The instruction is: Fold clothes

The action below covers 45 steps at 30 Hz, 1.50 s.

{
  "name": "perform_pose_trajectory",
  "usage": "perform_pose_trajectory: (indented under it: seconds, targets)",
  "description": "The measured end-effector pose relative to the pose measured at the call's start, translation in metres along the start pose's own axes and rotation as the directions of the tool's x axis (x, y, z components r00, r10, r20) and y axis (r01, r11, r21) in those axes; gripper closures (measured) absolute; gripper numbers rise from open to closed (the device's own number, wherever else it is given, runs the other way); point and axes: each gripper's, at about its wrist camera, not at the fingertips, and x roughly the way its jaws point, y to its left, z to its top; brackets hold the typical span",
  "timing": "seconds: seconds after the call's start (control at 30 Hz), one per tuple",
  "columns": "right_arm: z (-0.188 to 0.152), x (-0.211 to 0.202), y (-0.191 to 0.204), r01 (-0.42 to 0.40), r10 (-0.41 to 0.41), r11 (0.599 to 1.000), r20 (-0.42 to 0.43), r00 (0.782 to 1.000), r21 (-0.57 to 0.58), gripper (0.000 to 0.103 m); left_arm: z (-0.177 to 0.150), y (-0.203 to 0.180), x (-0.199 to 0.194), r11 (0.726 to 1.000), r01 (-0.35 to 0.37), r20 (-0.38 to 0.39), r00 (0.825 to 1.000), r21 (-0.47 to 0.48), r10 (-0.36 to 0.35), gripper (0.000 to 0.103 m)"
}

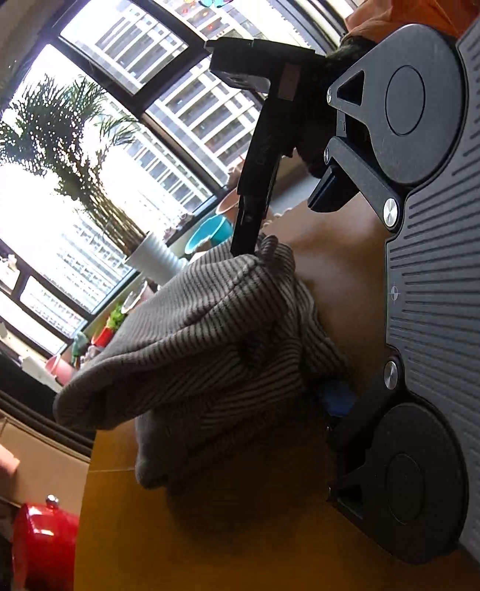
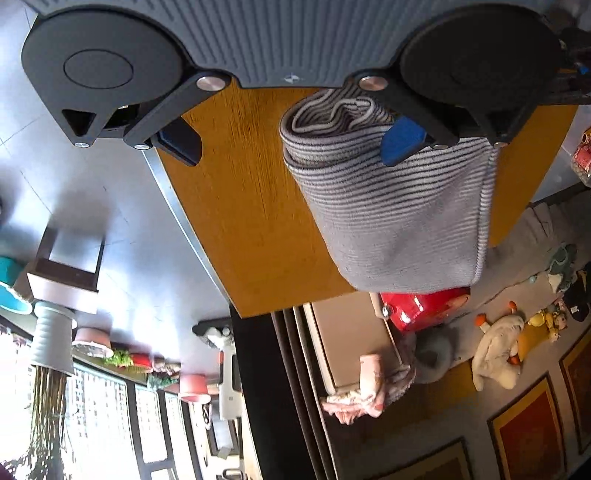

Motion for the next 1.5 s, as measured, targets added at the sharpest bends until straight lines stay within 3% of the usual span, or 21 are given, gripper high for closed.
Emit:
perform_pose_trajectory:
  seconds: [0.17, 0.2, 0.23, 0.27, 0.33, 0.47, 0.53, 0.57, 0.77, 0.9, 1.1, 1.23, 1.37, 1.43, 1.47, 1.5]
  targets:
    - [0.01, -0.016, 0.016, -0.066, 0.071, 0.997, 0.127, 0.989, -0.038, 0.001, 0.007, 0.002, -0.031, 0.993, -0.118, 0.098, 0.988, 0.005, 0.117, 0.005]
    - [0.011, -0.019, 0.023, -0.097, 0.107, 0.992, 0.135, 0.985, -0.074, 0.009, 0.01, 0.005, -0.036, 0.99, -0.138, 0.116, 0.984, -0.009, 0.138, 0.005]
    - [0.013, -0.023, 0.03, -0.127, 0.142, 0.985, 0.139, 0.98, -0.115, 0.025, 0.011, 0.009, -0.038, 0.988, -0.154, 0.127, 0.98, -0.024, 0.155, 0.007]
    - [0.014, -0.026, 0.038, -0.156, 0.178, 0.975, 0.141, 0.974, -0.156, 0.033, 0.013, 0.013, -0.041, 0.985, -0.168, 0.137, 0.975, -0.039, 0.172, 0.01]
    - [0.014, -0.023, 0.052, -0.187, 0.212, 0.959, 0.101, 0.972, -0.213, 0.04, 0.015, 0.021, -0.044, 0.979, -0.191, 0.144, 0.969, -0.073, 0.2, 0.028]
    - [-0.009, 0.005, 0.068, -0.222, 0.214, 0.937, -0.057, 0.975, -0.271, 0.035, 0.014, 0.033, -0.044, 0.965, -0.236, 0.144, 0.957, -0.114, 0.251, 0.033]
    - [-0.025, 0.008, 0.076, -0.202, 0.197, 0.919, -0.05, 0.979, -0.337, 0.022, 0.012, 0.036, -0.043, 0.958, -0.263, 0.135, 0.951, -0.117, 0.278, 0.035]
    - [-0.029, 0.008, 0.079, -0.199, 0.194, 0.913, -0.052, 0.98, -0.357, 0.021, 0.011, 0.037, -0.042, 0.956, -0.269, 0.127, 0.95, -0.119, 0.284, 0.035]
    - [-0.024, -0.001, 0.077, -0.208, 0.197, 0.906, -0.068, 0.978, -0.368, 0.024, 0.008, 0.037, -0.032, 0.953, -0.278, 0.097, 0.952, -0.121, 0.29, 0.035]
    - [-0.007, -0.014, 0.081, -0.188, 0.196, 0.908, -0.016, 0.98, -0.376, 0.026, 0.007, 0.036, -0.027, 0.952, -0.285, 0.083, 0.952, -0.113, 0.295, 0.035]
    - [0.011, -0.019, 0.108, -0.093, 0.177, 0.863, 0.124, 0.976, -0.497, 0.026, 0.009, 0.037, -0.026, 0.952, -0.287, 0.082, 0.952, -0.109, 0.296, 0.035]
    - [0.012, 0.009, 0.131, -0.069, 0.171, 0.84, 0.142, 0.975, -0.538, 0.021, 0.012, 0.046, -0.029, 0.948, -0.291, 0.092, 0.948, -0.126, 0.303, 0.035]
    - [-0.001, 0.056, 0.146, 0.001, 0.092, 0.783, 0.118, 0.989, -0.621, 0.021, 0.012, 0.05, -0.036, 0.946, -0.291, 0.099, 0.947, -0.146, 0.306, 0.033]
    - [-0.009, 0.064, 0.145, 0.057, 0.056, 0.747, 0.149, 0.987, -0.662, 0.046, 0.012, 0.051, -0.037, 0.949, -0.276, 0.099, 0.951, -0.154, 0.293, 0.032]
    - [-0.008, 0.061, 0.141, 0.055, 0.055, 0.756, 0.147, 0.988, -0.653, 0.05, 0.011, 0.051, -0.037, 0.951, -0.265, 0.1, 0.954, -0.159, 0.282, 0.032]
    - [-0.004, 0.057, 0.136, 0.04, 0.063, 0.774, 0.14, 0.988, -0.631, 0.063, 0.012, 0.051, -0.035, 0.957, -0.236, 0.099, 0.962, -0.167, 0.254, 0.032]
